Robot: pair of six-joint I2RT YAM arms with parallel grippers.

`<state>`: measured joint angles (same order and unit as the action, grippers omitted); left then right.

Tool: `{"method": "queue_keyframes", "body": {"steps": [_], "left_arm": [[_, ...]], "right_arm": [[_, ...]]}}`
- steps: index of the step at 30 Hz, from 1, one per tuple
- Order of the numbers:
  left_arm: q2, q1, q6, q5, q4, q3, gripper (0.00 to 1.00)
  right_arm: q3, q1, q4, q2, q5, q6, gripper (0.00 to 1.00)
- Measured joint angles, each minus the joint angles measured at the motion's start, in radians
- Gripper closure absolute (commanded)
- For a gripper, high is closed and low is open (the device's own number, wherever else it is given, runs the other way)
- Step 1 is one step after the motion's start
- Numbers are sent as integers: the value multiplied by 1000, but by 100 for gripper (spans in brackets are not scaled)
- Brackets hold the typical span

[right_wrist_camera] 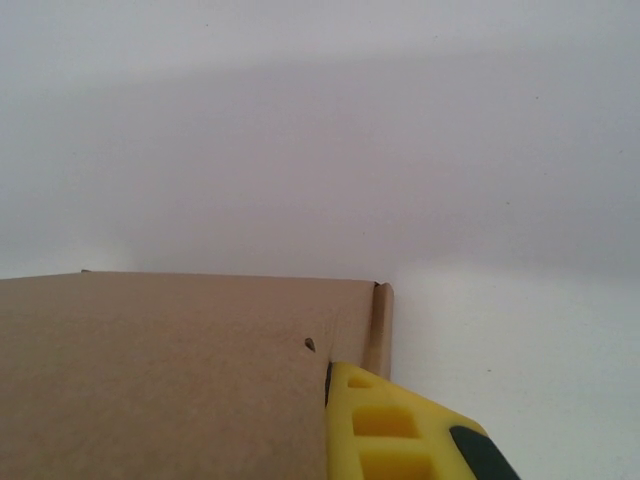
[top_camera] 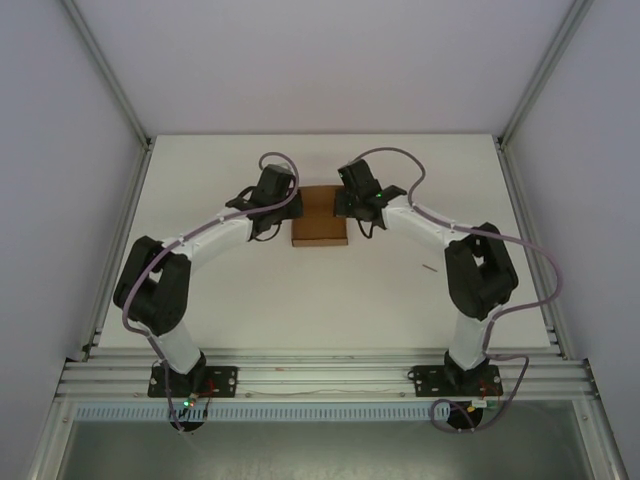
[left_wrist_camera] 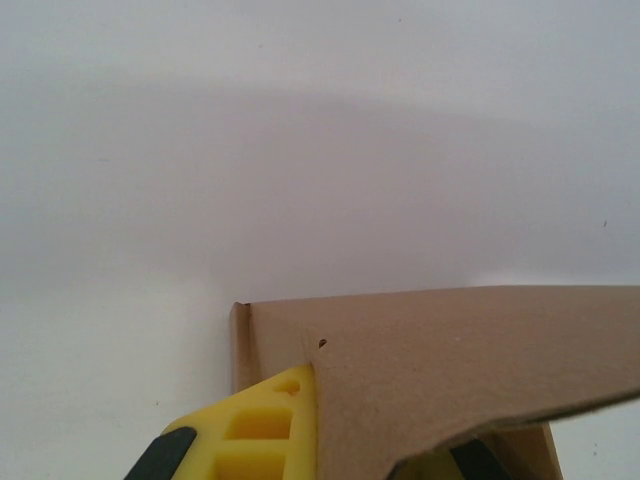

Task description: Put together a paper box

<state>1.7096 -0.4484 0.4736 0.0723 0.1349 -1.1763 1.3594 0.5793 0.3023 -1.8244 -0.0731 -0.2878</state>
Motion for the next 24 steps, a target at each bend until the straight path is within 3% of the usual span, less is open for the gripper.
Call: {"method": "queue_keyframes", "body": {"steps": [11,24], "left_arm": [[-75,-46,-3,-18,-208,196,100],[-94,-80,-21,-29,-250,270,100]], "right_arm": [[-187,19,-164,89,45,11,100],[-355,36,-351,140,80,3,100]]}}
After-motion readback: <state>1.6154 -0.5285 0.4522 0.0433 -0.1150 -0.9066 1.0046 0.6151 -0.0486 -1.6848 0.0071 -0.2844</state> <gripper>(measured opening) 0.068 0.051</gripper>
